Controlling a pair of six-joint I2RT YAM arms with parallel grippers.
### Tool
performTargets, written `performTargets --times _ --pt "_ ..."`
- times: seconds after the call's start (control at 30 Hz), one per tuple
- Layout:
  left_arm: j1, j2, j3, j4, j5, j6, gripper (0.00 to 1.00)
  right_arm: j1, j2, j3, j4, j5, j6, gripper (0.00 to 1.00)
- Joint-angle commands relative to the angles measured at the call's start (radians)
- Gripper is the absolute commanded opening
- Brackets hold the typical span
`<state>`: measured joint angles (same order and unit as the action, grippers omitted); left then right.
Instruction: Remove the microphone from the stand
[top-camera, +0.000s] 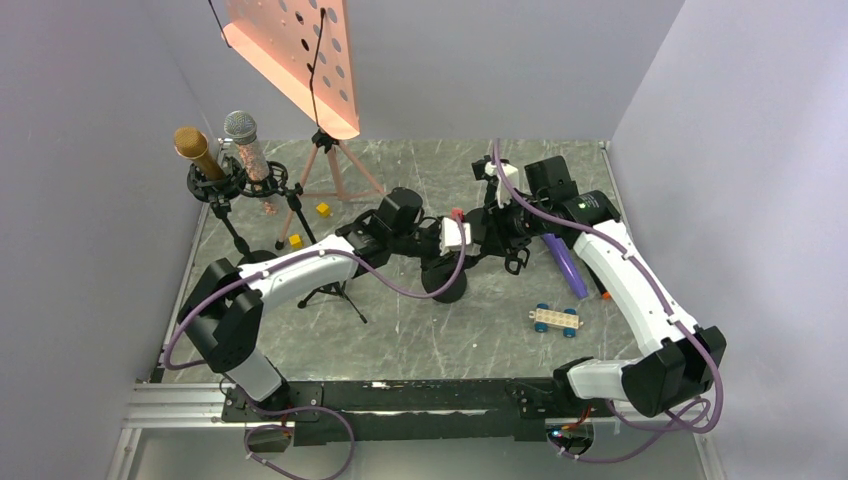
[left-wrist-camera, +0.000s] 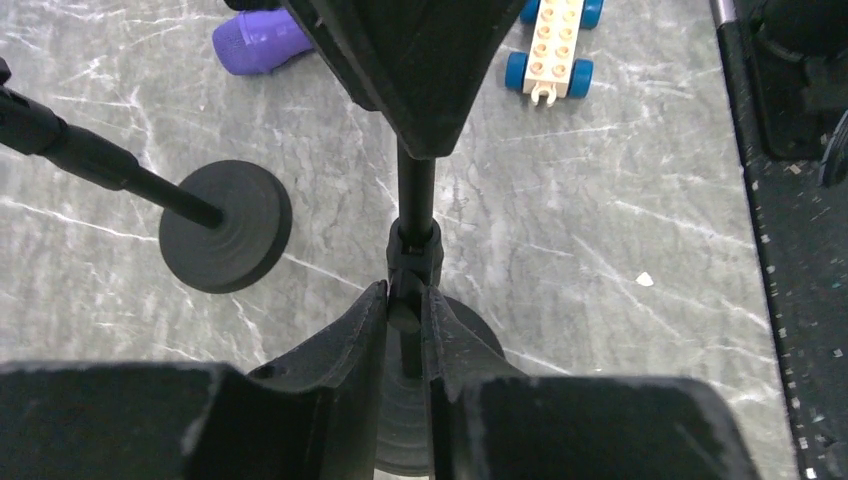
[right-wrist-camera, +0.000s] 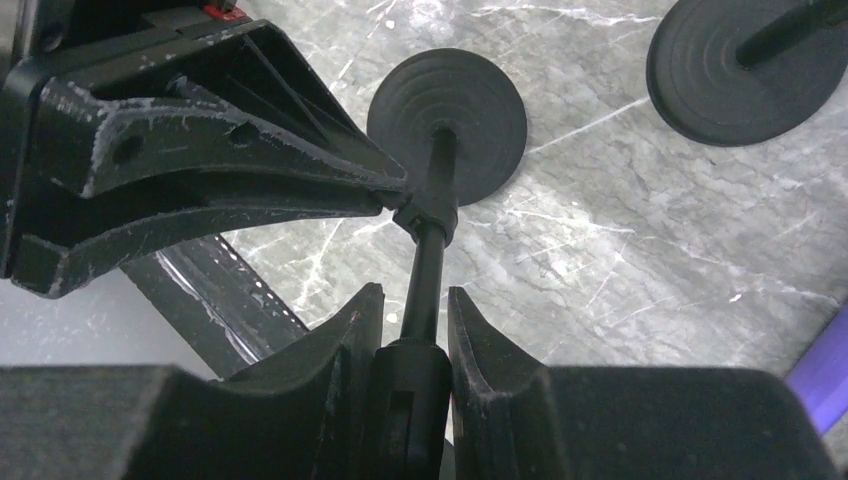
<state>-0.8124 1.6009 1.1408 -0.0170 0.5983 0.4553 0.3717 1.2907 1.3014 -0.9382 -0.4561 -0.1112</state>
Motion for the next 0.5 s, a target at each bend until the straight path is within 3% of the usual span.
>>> performTargets --times 0.0,0.07,0.17,0.33,0.47 --pt "-0.028 0.024 0.06 0.019 -0.023 0.128 0.21 0.001 0.002 0.023 0.06 -0.078 0.021 0.0" --pt "-0.033 0.03 0.062 0.019 -0.029 0.161 0.17 0.001 0.008 0.029 0.057 -0.078 0.018 0.0" --pt "-0.044 0.02 0.04 -0.012 -0.048 0.244 0.0 0.0 0.016 0.036 0.048 -0.083 0.02 0.0" --pt "-0.08 -0.074 -0.127 0.106 -0.046 0.556 0.0 -0.028 0.039 0.045 0.024 -0.135 0.069 0.0" --pt "-0.077 -0.104 -0.252 0.36 -0.03 0.848 0.0 -0.089 0.1 0.081 -0.022 -0.227 0.14 0.0"
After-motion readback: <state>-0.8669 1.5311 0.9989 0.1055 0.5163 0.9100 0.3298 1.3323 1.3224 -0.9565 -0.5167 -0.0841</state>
